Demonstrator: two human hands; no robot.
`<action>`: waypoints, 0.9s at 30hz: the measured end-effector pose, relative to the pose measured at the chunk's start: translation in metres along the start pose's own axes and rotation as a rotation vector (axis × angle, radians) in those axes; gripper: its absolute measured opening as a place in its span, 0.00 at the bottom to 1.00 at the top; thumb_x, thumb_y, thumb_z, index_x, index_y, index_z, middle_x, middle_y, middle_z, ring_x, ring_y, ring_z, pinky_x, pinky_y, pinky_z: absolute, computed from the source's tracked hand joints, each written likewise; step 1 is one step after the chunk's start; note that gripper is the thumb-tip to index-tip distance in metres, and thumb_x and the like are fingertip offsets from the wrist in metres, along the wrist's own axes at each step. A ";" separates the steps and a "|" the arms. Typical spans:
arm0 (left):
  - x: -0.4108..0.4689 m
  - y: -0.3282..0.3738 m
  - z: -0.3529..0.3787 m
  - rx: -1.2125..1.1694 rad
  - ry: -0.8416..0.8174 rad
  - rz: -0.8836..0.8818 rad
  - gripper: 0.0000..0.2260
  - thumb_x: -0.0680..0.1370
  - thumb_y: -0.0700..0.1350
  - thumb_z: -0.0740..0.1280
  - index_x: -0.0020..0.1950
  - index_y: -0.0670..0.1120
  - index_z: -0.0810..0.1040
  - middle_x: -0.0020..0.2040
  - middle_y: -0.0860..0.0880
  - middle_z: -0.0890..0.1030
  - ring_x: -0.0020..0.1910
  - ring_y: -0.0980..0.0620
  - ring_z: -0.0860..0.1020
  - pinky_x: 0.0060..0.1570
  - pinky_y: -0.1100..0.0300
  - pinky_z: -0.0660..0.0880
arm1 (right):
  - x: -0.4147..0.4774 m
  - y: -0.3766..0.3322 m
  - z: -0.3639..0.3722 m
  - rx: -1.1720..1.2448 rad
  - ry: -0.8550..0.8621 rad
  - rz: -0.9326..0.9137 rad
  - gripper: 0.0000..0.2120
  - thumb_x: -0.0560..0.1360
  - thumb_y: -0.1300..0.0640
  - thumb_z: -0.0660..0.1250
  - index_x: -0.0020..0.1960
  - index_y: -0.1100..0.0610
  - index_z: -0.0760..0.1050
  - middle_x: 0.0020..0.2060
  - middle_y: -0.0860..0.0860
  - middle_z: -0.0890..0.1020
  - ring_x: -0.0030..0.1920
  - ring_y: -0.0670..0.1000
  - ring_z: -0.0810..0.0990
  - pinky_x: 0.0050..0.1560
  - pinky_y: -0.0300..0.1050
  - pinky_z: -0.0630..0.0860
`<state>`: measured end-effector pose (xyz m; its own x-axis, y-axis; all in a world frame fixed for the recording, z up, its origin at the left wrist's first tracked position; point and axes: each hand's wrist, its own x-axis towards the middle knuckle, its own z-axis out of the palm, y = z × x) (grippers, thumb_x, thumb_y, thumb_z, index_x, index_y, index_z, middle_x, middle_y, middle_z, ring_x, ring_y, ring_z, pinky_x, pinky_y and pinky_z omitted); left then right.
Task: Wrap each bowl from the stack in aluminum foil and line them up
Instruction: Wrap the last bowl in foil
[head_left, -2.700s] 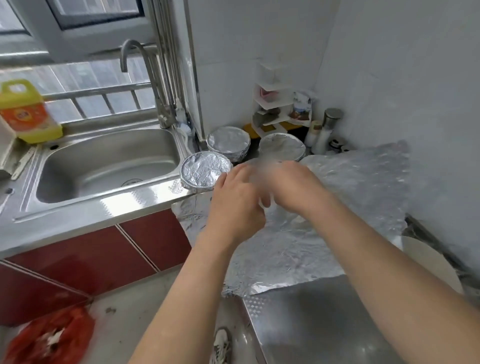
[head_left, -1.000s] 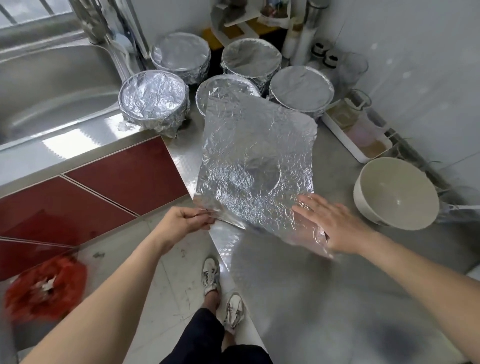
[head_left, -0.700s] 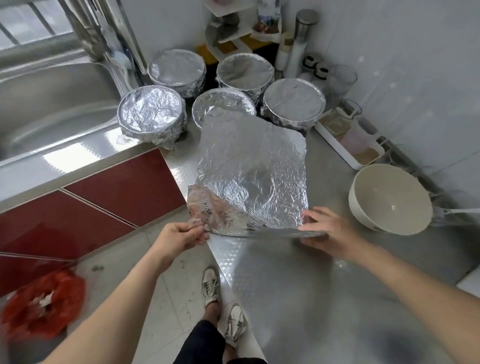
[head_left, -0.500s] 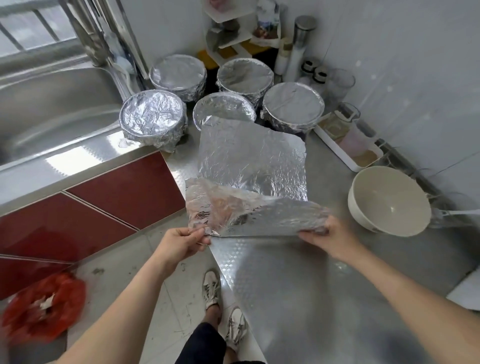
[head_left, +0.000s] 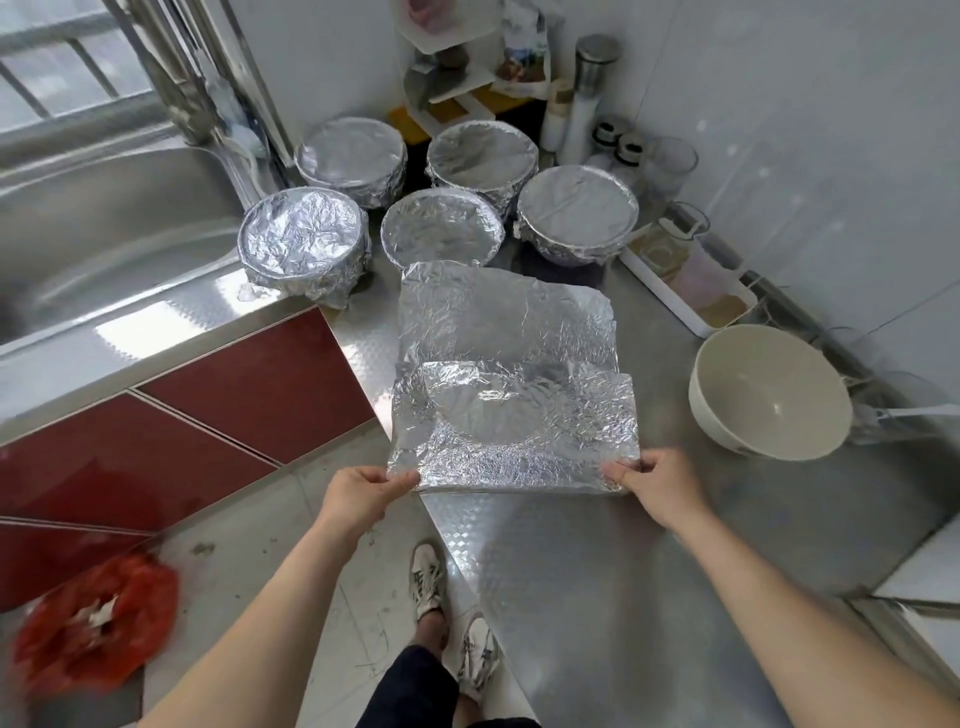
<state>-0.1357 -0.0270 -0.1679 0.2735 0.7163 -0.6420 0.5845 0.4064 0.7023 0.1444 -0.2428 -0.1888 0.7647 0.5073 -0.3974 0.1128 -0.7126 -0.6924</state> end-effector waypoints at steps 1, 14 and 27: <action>0.000 -0.001 0.001 -0.014 -0.006 -0.025 0.15 0.68 0.47 0.79 0.28 0.46 0.77 0.28 0.49 0.77 0.31 0.51 0.72 0.36 0.59 0.71 | -0.001 0.001 0.002 -0.009 0.018 0.008 0.16 0.67 0.53 0.79 0.34 0.66 0.79 0.28 0.55 0.80 0.32 0.47 0.71 0.33 0.42 0.63; -0.013 -0.015 0.021 -0.104 0.067 -0.023 0.14 0.69 0.41 0.79 0.36 0.40 0.75 0.27 0.44 0.80 0.27 0.50 0.76 0.33 0.59 0.73 | -0.012 -0.010 -0.006 -0.374 0.038 0.055 0.20 0.71 0.44 0.72 0.34 0.60 0.75 0.27 0.52 0.75 0.33 0.56 0.75 0.31 0.45 0.66; -0.010 -0.013 0.023 -0.149 0.106 -0.014 0.17 0.69 0.34 0.77 0.49 0.42 0.71 0.43 0.35 0.80 0.27 0.49 0.79 0.29 0.60 0.77 | -0.016 -0.023 -0.010 -0.452 0.030 0.057 0.19 0.68 0.47 0.75 0.33 0.61 0.73 0.27 0.50 0.72 0.34 0.56 0.74 0.29 0.45 0.61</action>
<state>-0.1280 -0.0527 -0.1773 0.1790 0.7626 -0.6217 0.4655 0.4910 0.7363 0.1364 -0.2396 -0.1608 0.7951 0.4512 -0.4052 0.3301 -0.8825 -0.3349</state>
